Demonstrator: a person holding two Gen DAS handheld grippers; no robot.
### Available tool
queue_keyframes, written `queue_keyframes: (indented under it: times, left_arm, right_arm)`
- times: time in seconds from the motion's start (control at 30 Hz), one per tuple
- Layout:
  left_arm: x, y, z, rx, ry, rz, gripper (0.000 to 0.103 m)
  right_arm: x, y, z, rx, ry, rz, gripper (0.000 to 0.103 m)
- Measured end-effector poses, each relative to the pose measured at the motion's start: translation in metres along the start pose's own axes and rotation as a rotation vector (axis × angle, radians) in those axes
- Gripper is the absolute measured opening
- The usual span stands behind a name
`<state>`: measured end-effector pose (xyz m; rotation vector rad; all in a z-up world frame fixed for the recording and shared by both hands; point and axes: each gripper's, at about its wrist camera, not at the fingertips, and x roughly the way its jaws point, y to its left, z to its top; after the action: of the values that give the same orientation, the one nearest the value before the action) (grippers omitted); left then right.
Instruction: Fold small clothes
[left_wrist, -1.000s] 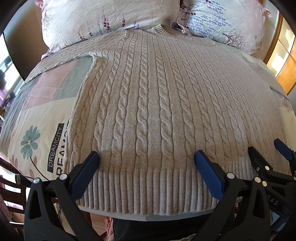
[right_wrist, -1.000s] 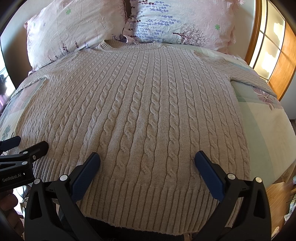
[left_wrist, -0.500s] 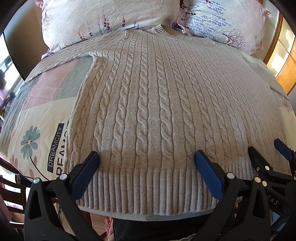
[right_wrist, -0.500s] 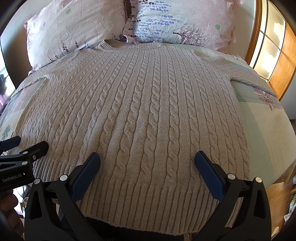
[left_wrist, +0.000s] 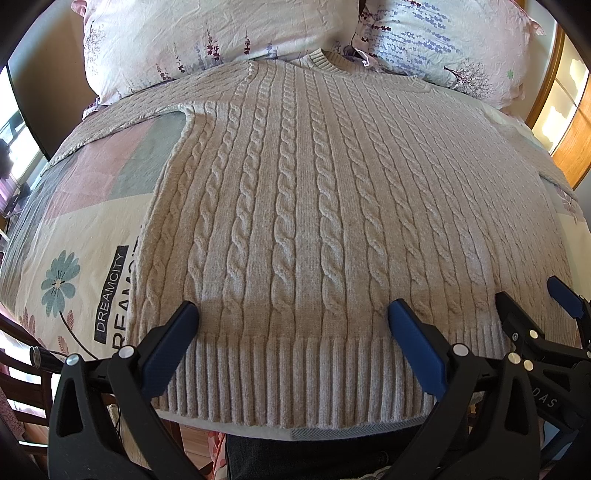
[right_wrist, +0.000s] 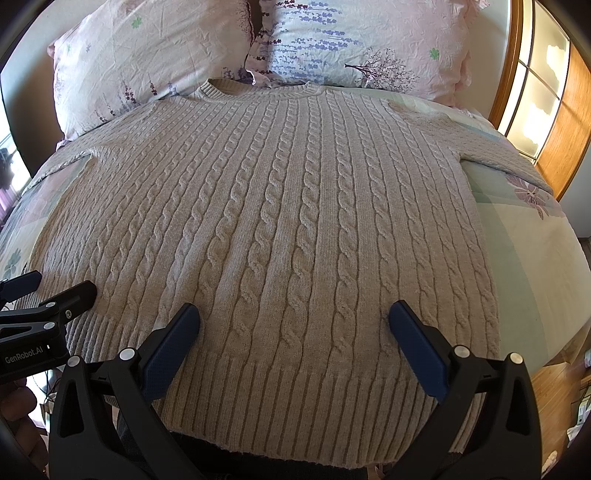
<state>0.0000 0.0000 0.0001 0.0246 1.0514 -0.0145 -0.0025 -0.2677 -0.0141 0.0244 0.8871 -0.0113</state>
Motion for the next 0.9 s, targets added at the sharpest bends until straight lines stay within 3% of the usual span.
queue_keyframes:
  times: [0.9]
  left_arm:
    - [0.0001,0.0001,0.0001,0.000,0.002,0.000,0.101]
  right_arm:
    - [-0.0013,-0.0032,-0.0008,-0.057,-0.045,0.044,0.102]
